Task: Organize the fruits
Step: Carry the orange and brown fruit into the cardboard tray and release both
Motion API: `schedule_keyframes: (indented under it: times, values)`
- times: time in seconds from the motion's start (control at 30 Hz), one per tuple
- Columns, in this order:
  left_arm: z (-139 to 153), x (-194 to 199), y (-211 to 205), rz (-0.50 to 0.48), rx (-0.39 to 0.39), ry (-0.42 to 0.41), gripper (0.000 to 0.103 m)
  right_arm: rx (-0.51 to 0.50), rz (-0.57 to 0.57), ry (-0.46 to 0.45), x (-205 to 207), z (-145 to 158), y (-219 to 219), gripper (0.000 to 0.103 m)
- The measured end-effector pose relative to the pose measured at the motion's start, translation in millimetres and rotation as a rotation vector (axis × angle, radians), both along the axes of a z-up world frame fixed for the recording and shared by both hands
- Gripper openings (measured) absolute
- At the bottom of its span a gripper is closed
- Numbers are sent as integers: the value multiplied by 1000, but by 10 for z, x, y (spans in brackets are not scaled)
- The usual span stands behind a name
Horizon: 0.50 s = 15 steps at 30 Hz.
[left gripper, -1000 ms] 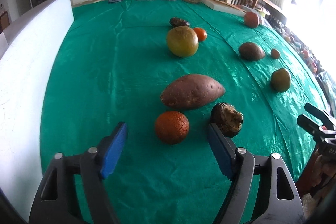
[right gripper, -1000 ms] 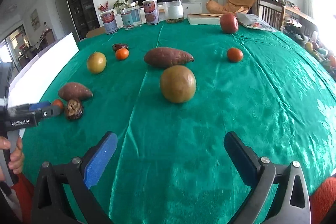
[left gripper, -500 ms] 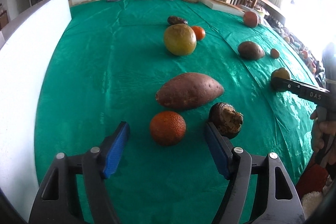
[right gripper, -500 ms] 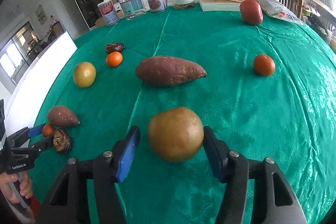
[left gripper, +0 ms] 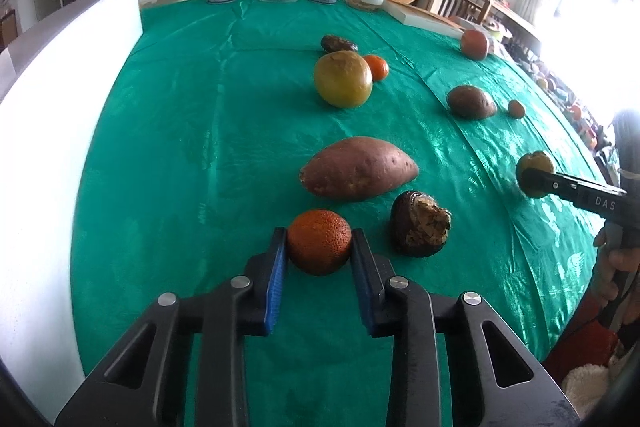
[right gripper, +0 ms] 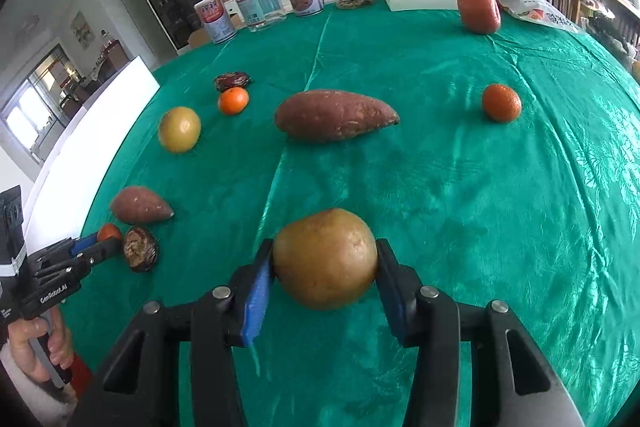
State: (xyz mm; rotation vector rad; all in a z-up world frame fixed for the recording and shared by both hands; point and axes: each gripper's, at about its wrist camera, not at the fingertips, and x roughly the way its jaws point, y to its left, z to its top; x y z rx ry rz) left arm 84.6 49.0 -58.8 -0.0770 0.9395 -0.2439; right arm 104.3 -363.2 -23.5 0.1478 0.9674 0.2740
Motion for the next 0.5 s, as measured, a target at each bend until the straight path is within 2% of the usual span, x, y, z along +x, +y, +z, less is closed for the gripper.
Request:
schedule_keyframes:
  times: [0.17, 0.27, 0.4, 0.5]
  values:
    - [297, -170, 147, 34, -52, 25, 31, 44, 60, 30, -102, 157, 123, 48]
    - [536, -291, 283, 57, -54, 59, 31, 71, 135, 58, -124, 331, 318, 48]
    - [835, -490, 539, 56, -57, 80, 31, 96, 264, 112, -134, 606, 796, 48]
    - [1132, -649, 907, 99, -52, 47, 31, 106, 391, 111, -163, 875, 1366, 48]
